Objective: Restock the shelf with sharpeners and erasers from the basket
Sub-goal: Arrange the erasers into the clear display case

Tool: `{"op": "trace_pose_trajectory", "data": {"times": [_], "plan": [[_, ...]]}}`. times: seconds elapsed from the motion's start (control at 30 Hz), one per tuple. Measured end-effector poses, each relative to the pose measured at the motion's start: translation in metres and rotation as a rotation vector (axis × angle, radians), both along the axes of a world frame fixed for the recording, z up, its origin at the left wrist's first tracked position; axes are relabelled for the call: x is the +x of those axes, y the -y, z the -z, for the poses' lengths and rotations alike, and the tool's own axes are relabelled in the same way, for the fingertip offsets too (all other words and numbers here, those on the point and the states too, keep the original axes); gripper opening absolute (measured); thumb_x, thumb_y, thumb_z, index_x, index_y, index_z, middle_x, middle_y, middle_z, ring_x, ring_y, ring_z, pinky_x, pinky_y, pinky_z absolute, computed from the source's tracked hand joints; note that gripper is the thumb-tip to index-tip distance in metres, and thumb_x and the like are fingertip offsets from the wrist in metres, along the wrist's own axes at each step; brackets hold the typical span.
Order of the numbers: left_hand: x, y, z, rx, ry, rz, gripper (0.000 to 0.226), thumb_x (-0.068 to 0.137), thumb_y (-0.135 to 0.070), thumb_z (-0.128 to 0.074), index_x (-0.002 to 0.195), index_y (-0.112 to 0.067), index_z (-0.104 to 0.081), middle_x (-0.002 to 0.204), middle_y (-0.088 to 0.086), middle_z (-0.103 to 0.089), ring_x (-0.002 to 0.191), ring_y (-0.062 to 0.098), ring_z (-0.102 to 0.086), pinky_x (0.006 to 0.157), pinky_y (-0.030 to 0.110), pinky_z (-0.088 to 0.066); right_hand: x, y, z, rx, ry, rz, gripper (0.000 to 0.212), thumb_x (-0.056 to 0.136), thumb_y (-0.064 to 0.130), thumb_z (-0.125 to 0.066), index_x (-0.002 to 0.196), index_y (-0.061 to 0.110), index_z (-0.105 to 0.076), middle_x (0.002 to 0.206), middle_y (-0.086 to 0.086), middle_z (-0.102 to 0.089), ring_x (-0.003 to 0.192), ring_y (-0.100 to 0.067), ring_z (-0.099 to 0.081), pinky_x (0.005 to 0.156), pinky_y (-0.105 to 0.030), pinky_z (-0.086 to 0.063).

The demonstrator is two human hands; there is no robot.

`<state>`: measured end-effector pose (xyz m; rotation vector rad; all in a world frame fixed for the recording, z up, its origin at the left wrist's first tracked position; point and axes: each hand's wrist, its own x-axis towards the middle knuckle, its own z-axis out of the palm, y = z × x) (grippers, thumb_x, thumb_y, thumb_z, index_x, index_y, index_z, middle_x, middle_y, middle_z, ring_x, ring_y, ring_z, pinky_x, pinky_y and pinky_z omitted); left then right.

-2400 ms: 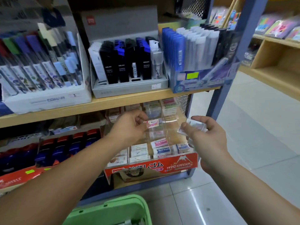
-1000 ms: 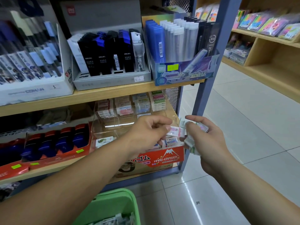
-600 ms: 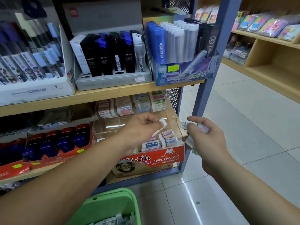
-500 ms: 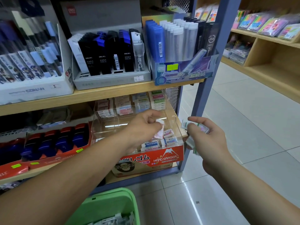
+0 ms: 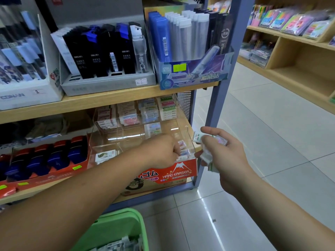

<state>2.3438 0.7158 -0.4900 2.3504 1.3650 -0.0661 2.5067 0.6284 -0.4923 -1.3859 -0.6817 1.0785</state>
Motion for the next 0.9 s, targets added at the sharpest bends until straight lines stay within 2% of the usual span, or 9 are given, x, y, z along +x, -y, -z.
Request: {"op": "trace_pose_trajectory", "data": {"times": [0.1, 0.17, 0.23, 0.37, 0.47, 0.6, 0.7, 0.8, 0.9], "plan": [[0.005, 0.005, -0.001, 0.018, 0.267, -0.124, 0.026, 0.102, -0.023, -0.056, 0.118, -0.029, -0.075, 0.120, -0.009, -0.072, 0.104, 0.013, -0.066, 0.089, 0.035, -0.059, 0.001, 0.001, -0.002, -0.003, -0.066, -0.055, 0.024, 0.101, 0.012, -0.062, 0.119, 0.027, -0.068, 0.098, 0.000, -0.074, 0.069, -0.017, -0.078, 0.050, -0.026, -0.055], [0.006, 0.013, -0.009, -0.124, 0.641, -0.250, 0.021, 0.105, -0.025, -0.057, 0.116, -0.028, -0.075, 0.109, -0.007, -0.074, 0.086, 0.009, -0.068, 0.069, 0.021, -0.056, 0.000, 0.003, -0.003, -0.005, -0.078, -0.108, 0.024, 0.100, 0.009, -0.063, 0.120, 0.022, -0.065, 0.089, -0.001, -0.077, 0.070, -0.021, -0.079, 0.049, -0.026, -0.055], [0.002, 0.022, -0.019, -0.281, 0.808, -0.249, 0.015, 0.102, -0.025, -0.064, 0.110, -0.025, -0.076, 0.098, -0.001, -0.075, 0.071, 0.010, -0.066, 0.054, 0.017, -0.049, -0.003, 0.004, -0.003, -0.004, -0.053, -0.167, 0.023, 0.099, 0.009, -0.064, 0.120, 0.020, -0.064, 0.082, 0.000, -0.079, 0.071, -0.022, -0.079, 0.050, -0.026, -0.056], [-0.019, 0.031, -0.025, -0.310, 0.869, -0.294, 0.018, 0.097, -0.014, -0.070, 0.111, -0.022, -0.077, 0.095, 0.006, -0.075, 0.069, 0.010, -0.068, 0.063, 0.020, -0.055, -0.007, 0.004, -0.006, -0.003, -0.052, -0.216, 0.021, 0.099, 0.010, -0.064, 0.120, 0.016, -0.066, 0.098, -0.010, -0.079, 0.076, -0.026, -0.079, 0.058, -0.032, -0.060], [-0.040, 0.036, -0.028, -0.420, 0.938, -0.329, 0.024, 0.099, -0.009, -0.065, 0.122, -0.015, -0.073, 0.103, 0.015, -0.076, 0.080, 0.018, -0.073, 0.069, 0.024, -0.058, -0.007, 0.003, -0.008, 0.000, -0.064, -0.226, 0.019, 0.097, 0.002, -0.060, 0.114, 0.005, -0.070, 0.095, -0.012, -0.078, 0.071, -0.025, -0.076, 0.057, -0.033, -0.059], [-0.057, 0.044, -0.032, -0.499, 0.961, -0.329, 0.026, 0.102, -0.007, -0.060, 0.125, -0.012, -0.069, 0.116, 0.014, -0.073, 0.096, 0.023, -0.076, 0.076, 0.025, -0.062, -0.017, 0.004, -0.010, -0.004, -0.004, -0.277, 0.016, 0.099, 0.004, -0.062, 0.099, 0.006, -0.077, 0.096, -0.009, -0.080, 0.087, -0.031, -0.078, 0.059, -0.036, -0.062], [-0.075, 0.047, -0.036, -0.422, 0.897, -0.349, 0.018, 0.102, -0.012, -0.061, 0.118, -0.012, -0.070, 0.114, 0.012, -0.073, 0.095, 0.019, -0.072, 0.068, 0.026, -0.058, -0.031, -0.001, -0.011, -0.030, -0.012, -0.306, 0.011, 0.096, 0.013, -0.068, 0.101, 0.013, -0.078, 0.098, -0.009, -0.080, 0.091, -0.033, -0.078, 0.079, -0.050, -0.064], [-0.096, 0.050, -0.037, -0.303, 0.840, -0.356, 0.016, 0.098, -0.016, -0.068, 0.113, -0.011, -0.066, 0.100, 0.008, -0.075, 0.084, 0.020, -0.074, 0.058, 0.032, -0.049, -0.043, -0.004, -0.013, -0.053, -0.016, -0.376, 0.013, 0.096, 0.020, -0.073, 0.106, 0.014, -0.077, 0.100, -0.009, -0.080, 0.087, -0.029, -0.079, 0.080, -0.047, -0.064], [-0.108, 0.058, -0.030, -0.185, 0.790, -0.348, 0.014, 0.092, -0.018, -0.077, 0.098, -0.018, -0.064, 0.086, -0.002, -0.075, 0.076, 0.022, -0.077, 0.054, 0.036, -0.055, -0.060, -0.005, -0.016, -0.067, -0.021, -0.479, 0.024, 0.096, 0.034, -0.072, 0.109, 0.014, -0.078, 0.101, -0.010, -0.080, 0.086, -0.027, -0.079, 0.075, -0.040, -0.063]]}}
